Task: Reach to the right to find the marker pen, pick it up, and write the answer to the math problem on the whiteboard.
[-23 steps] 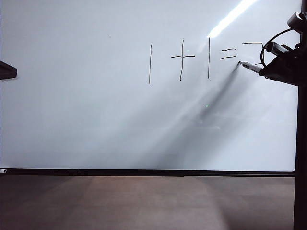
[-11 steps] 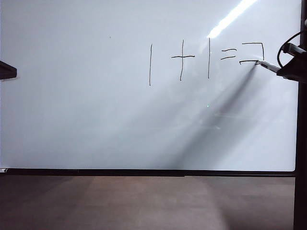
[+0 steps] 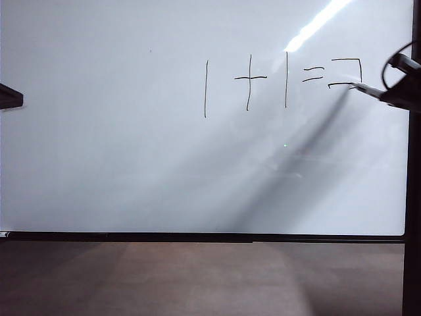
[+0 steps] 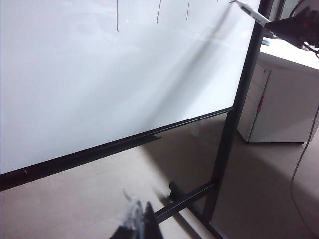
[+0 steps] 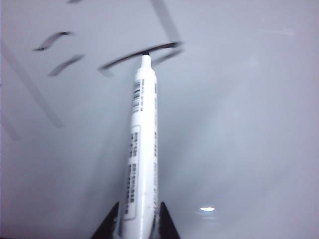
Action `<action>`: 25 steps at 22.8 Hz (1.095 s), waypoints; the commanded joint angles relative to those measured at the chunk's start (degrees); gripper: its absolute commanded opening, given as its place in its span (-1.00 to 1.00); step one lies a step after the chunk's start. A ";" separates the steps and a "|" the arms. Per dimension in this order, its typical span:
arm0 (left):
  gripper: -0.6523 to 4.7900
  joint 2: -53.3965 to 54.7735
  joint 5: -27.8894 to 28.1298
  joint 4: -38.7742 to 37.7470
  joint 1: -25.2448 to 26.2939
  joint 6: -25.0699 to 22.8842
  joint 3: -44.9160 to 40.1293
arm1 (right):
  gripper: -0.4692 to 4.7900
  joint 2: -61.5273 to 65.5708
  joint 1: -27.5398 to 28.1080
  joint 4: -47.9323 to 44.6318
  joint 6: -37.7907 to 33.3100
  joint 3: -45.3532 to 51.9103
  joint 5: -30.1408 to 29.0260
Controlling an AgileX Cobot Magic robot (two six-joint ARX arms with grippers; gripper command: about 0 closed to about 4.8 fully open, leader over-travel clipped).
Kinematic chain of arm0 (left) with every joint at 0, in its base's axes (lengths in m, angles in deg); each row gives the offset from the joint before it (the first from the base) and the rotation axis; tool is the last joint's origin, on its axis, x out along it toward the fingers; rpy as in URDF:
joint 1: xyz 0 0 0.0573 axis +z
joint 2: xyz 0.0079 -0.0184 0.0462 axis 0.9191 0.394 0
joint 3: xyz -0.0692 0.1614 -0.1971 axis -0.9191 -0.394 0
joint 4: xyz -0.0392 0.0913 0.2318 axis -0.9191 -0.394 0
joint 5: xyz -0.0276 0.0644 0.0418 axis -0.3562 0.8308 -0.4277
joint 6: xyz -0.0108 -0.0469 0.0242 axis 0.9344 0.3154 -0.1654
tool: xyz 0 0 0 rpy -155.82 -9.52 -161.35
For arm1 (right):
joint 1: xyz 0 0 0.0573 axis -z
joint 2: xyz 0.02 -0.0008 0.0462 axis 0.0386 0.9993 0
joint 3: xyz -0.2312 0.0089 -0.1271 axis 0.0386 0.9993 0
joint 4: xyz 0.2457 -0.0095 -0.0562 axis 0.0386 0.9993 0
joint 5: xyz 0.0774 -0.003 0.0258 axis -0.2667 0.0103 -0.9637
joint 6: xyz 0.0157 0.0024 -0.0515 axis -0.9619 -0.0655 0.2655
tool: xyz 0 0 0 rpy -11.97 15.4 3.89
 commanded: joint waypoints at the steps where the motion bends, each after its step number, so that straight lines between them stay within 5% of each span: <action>1: -0.78 0.07 0.02 0.70 0.09 -0.07 0.04 | -0.86 -0.70 -1.81 -2.47 -1.33 0.28 0.22; 9: -0.78 0.07 0.02 0.70 0.04 -0.07 0.04 | -0.86 -0.70 -6.01 -3.13 -1.25 0.42 3.96; 25: -0.78 0.07 0.02 0.70 0.04 -0.07 0.04 | -0.86 -0.11 -6.03 -0.48 0.28 0.39 5.20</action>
